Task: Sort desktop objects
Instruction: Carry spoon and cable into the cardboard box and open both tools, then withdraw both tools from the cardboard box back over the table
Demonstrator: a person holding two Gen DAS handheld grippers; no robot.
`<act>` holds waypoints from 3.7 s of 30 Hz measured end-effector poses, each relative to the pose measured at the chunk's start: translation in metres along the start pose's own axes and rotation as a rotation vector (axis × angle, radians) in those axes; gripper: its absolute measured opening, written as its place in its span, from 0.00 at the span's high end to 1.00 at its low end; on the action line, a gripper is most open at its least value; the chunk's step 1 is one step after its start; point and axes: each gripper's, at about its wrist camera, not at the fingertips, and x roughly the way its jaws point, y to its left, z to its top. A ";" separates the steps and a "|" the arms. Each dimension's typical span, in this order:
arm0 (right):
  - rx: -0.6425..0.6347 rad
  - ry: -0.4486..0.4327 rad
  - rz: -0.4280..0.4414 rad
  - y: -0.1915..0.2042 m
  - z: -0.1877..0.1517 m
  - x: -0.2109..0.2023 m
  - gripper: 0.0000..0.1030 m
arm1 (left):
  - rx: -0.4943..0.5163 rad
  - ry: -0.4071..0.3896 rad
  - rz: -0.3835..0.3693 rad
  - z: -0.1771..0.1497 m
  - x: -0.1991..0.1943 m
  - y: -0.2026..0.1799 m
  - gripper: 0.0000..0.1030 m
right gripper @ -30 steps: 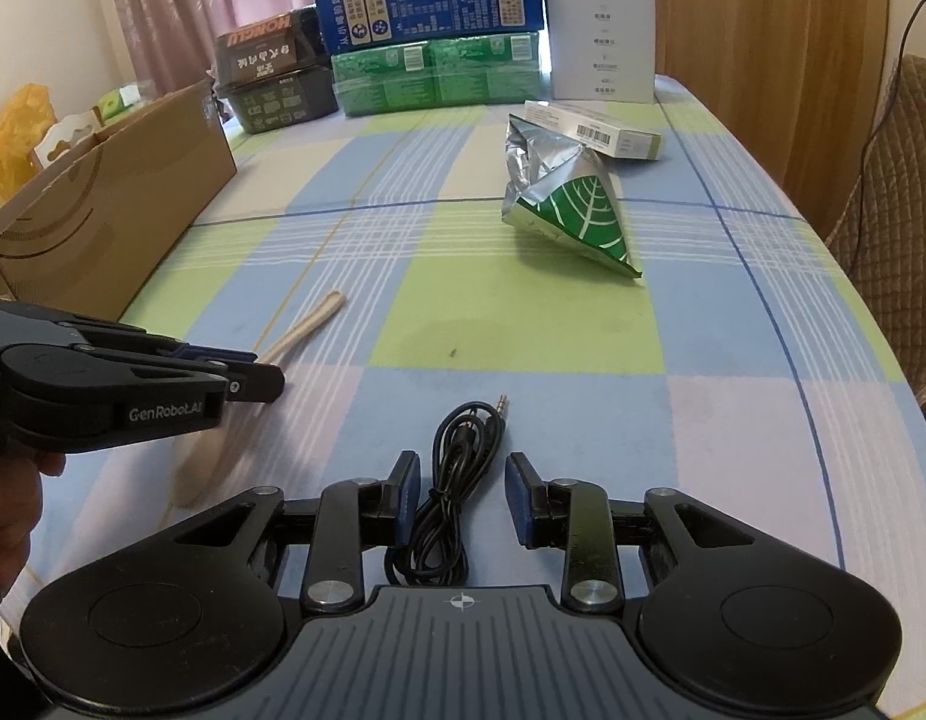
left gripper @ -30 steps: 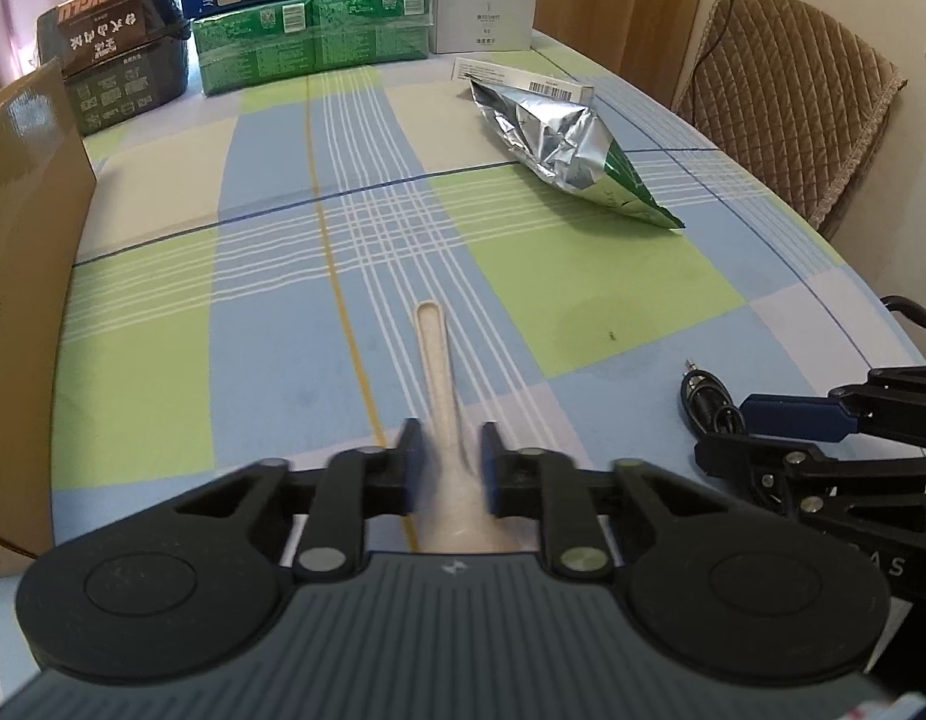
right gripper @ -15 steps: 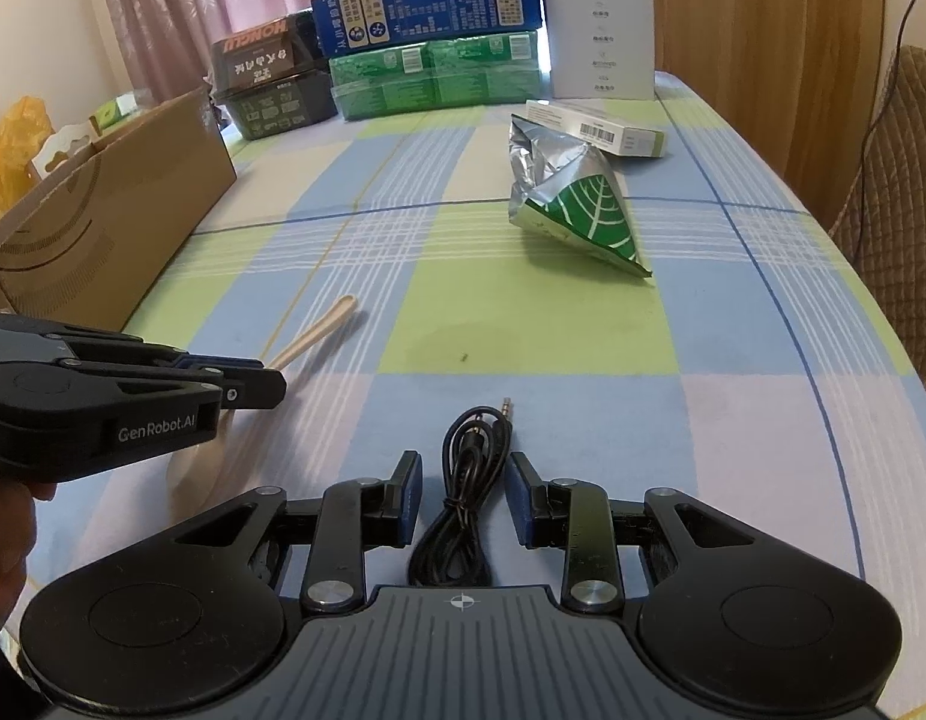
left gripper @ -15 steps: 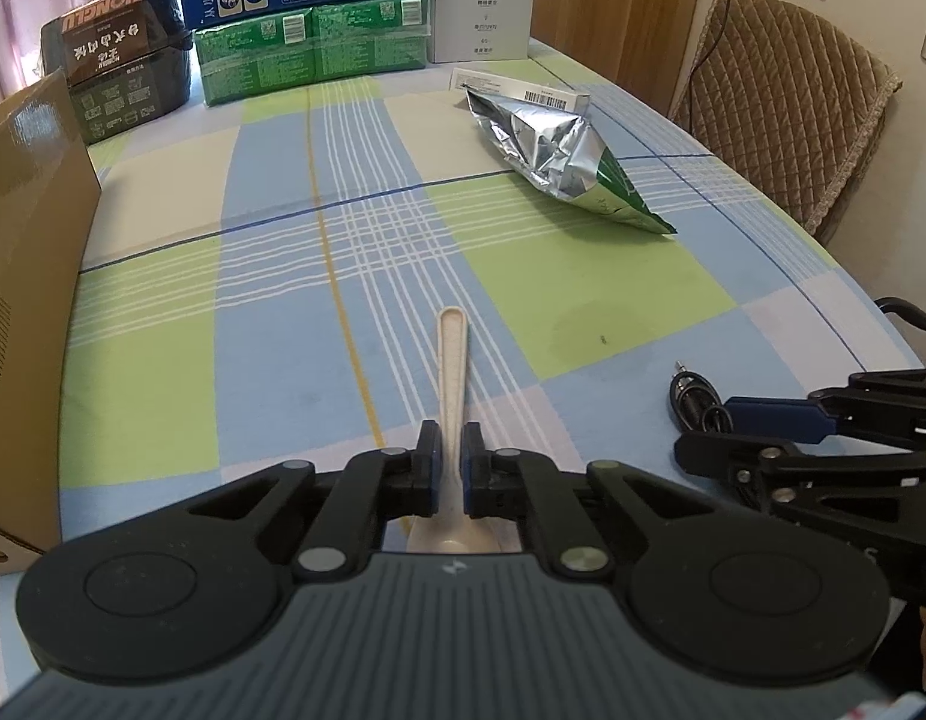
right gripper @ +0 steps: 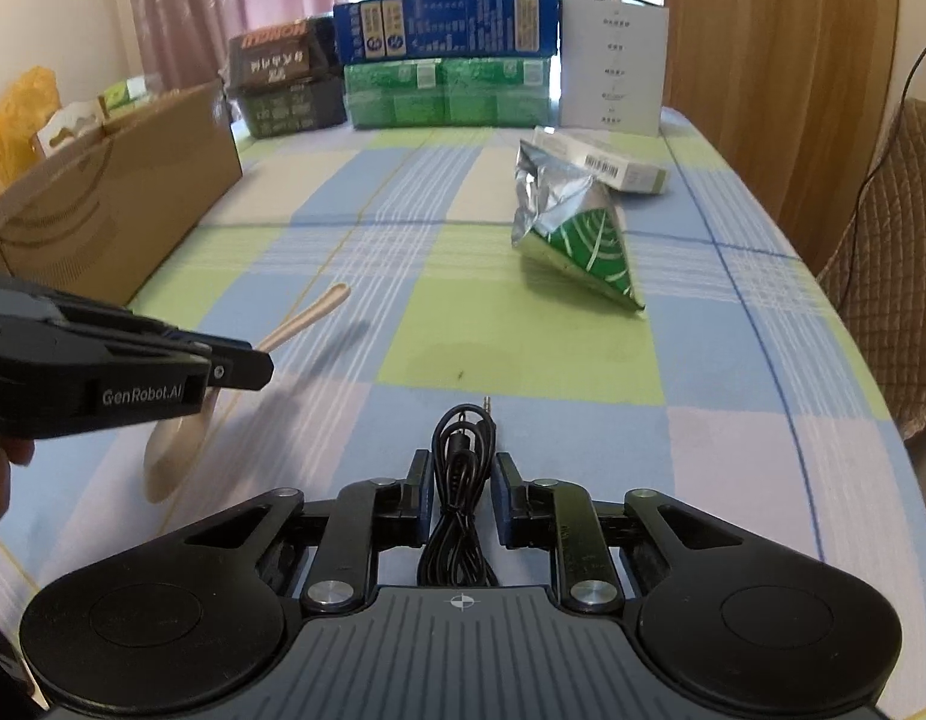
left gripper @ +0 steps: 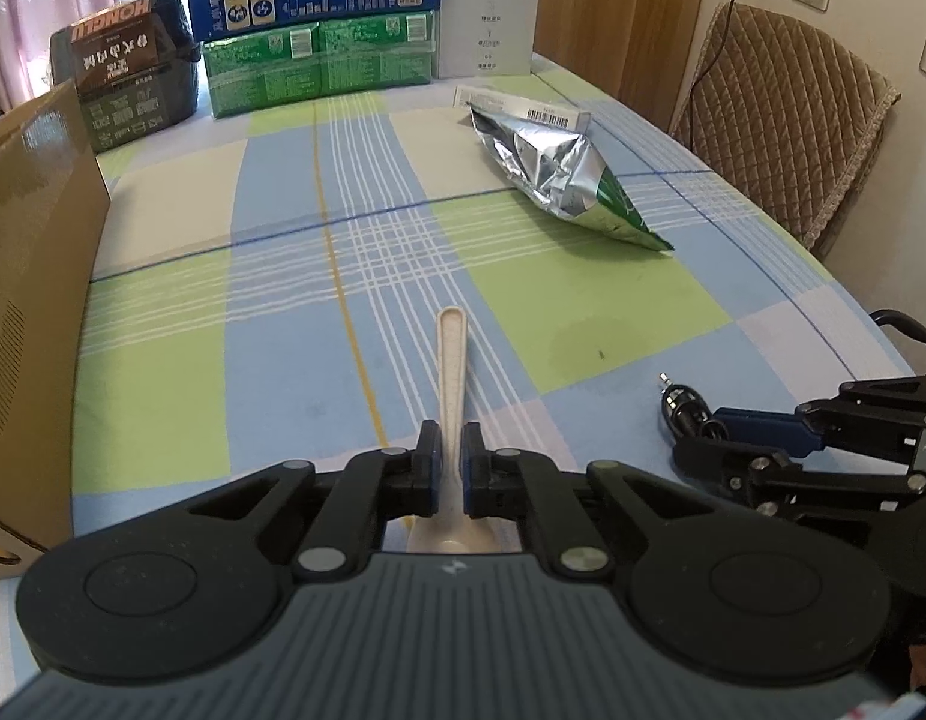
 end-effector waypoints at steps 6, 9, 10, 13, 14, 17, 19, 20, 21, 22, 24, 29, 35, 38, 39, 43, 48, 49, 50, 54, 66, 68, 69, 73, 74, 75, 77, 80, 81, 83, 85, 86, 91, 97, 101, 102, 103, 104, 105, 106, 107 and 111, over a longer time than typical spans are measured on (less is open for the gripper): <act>0.030 -0.048 0.010 0.000 0.019 -0.018 0.84 | -0.004 -0.032 0.006 0.009 -0.016 0.000 0.96; 0.034 -0.075 0.019 0.003 0.031 -0.028 0.84 | -0.008 -0.054 0.011 0.016 -0.028 0.001 0.96; 0.035 -0.084 0.024 0.004 0.035 -0.031 0.84 | -0.010 -0.064 0.013 0.020 -0.033 0.002 0.96; 0.050 -0.111 0.049 0.010 0.048 -0.041 0.84 | -0.017 -0.096 0.020 0.031 -0.048 0.006 0.96; 0.057 -0.119 0.062 0.012 0.054 -0.044 0.84 | -0.017 -0.107 0.025 0.035 -0.054 0.007 0.96; 0.067 -0.144 0.107 0.022 0.072 -0.050 0.84 | -0.025 -0.135 0.041 0.047 -0.074 0.015 0.96; 0.069 -0.156 0.145 0.034 0.084 -0.053 0.84 | -0.033 -0.152 0.056 0.054 -0.088 0.024 0.96; 0.070 -0.162 0.166 0.040 0.091 -0.054 0.84 | -0.037 -0.162 0.066 0.057 -0.096 0.029 0.96; 0.070 -0.166 0.189 0.047 0.099 -0.055 0.84 | -0.041 -0.171 0.079 0.059 -0.104 0.035 0.96; 0.077 -0.168 0.214 0.054 0.106 -0.055 0.84 | -0.049 -0.180 0.093 0.061 -0.112 0.042 0.96; 0.082 -0.169 0.259 0.070 0.119 -0.053 0.84 | -0.063 -0.194 0.119 0.063 -0.127 0.058 0.96; 0.053 -0.171 0.351 0.120 0.150 -0.046 0.84 | -0.077 -0.208 0.197 0.062 -0.159 0.100 0.96; 0.002 -0.162 0.430 0.179 0.180 -0.025 0.84 | -0.134 -0.207 0.276 0.053 -0.185 0.162 0.96; -0.012 -0.153 0.460 0.203 0.193 -0.011 0.84 | -0.159 -0.199 0.312 0.050 -0.190 0.193 0.96; -0.016 -0.149 0.468 0.211 0.197 -0.006 0.84 | -0.167 -0.196 0.319 0.049 -0.191 0.202 0.96; -0.038 -0.135 0.483 0.234 0.208 0.013 0.84 | -0.201 -0.189 0.325 0.045 -0.186 0.230 0.96; -0.051 -0.111 0.478 0.249 0.214 0.037 0.84 | -0.231 -0.183 0.301 0.040 -0.169 0.252 0.96; -0.053 -0.106 0.475 0.250 0.214 0.042 0.84 | -0.239 -0.180 0.292 0.040 -0.165 0.255 0.96; -0.054 -0.100 0.473 0.251 0.214 0.046 0.84 | -0.246 -0.178 0.282 0.039 -0.160 0.257 0.96; -0.058 -0.082 0.463 0.252 0.211 0.058 0.84 | -0.281 -0.177 0.251 0.037 -0.147 0.267 0.95; -0.062 -0.051 0.479 0.258 0.207 0.074 0.84 | -0.315 -0.190 0.298 0.019 -0.152 0.284 0.88; -0.060 -0.064 0.496 0.258 0.208 0.073 0.78 | -0.318 -0.189 0.302 0.017 -0.152 0.284 0.85; -0.060 -0.073 0.498 0.258 0.209 0.071 0.71 | -0.318 -0.189 0.305 0.016 -0.153 0.284 0.84; -0.034 -0.101 0.486 0.246 0.211 0.061 0.61 | -0.318 -0.192 0.317 0.014 -0.157 0.281 0.75; -0.024 -0.104 0.482 0.242 0.211 0.058 0.60 | -0.320 -0.194 0.319 0.014 -0.158 0.280 0.74; -0.013 -0.107 0.478 0.237 0.210 0.055 0.59 | -0.323 -0.196 0.321 0.013 -0.160 0.279 0.74; 0.006 -0.113 0.467 0.223 0.206 0.046 0.55 | -0.328 -0.201 0.325 0.013 -0.163 0.275 0.69; 0.045 -0.121 0.444 0.200 0.195 0.031 0.44 | -0.324 -0.208 0.325 0.011 -0.170 0.267 0.63; 0.063 -0.122 0.435 0.190 0.189 0.025 0.42 | -0.324 -0.211 0.326 0.011 -0.173 0.264 0.63; 0.098 -0.120 0.414 0.172 0.178 0.015 0.38 | -0.325 -0.214 0.323 0.011 -0.178 0.257 0.60; 0.128 -0.114 0.396 0.156 0.166 0.004 0.37 | -0.320 -0.218 0.322 0.010 -0.183 0.248 0.57; 0.140 -0.111 0.384 0.148 0.160 -0.002 0.36 | -0.317 -0.219 0.320 0.010 -0.186 0.243 0.55; 0.194 -0.097 0.334 0.109 0.132 -0.029 0.30 | -0.306 -0.224 0.304 0.010 -0.199 0.216 0.48; 0.213 -0.094 0.278 0.072 0.107 -0.058 0.21 | -0.282 -0.222 0.282 0.009 -0.209 0.175 0.37; 0.214 -0.101 0.248 0.052 0.093 -0.077 0.12 | -0.269 -0.219 0.258 0.008 -0.210 0.149 0.26; 0.210 -0.103 0.244 0.047 0.090 -0.082 0.10 | -0.266 -0.219 0.253 0.008 -0.210 0.142 0.24; 0.206 -0.105 0.238 0.043 0.088 -0.086 0.10 | -0.261 -0.220 0.249 0.009 -0.210 0.135 0.20; 0.201 -0.108 0.230 0.039 0.085 -0.090 0.09 | -0.256 -0.219 0.247 0.010 -0.209 0.129 0.19; 0.196 -0.111 0.217 0.033 0.082 -0.095 0.08 | -0.249 -0.217 0.244 0.010 -0.209 0.123 0.18; 0.193 -0.115 0.205 0.030 0.079 -0.099 0.07 | -0.242 -0.216 0.239 0.011 -0.208 0.116 0.17; 0.194 -0.119 0.193 0.024 0.077 -0.103 0.06 | -0.237 -0.214 0.232 0.012 -0.207 0.111 0.15; 0.220 -0.130 0.154 0.001 0.069 -0.117 0.03 | -0.213 -0.214 0.207 0.016 -0.203 0.089 0.09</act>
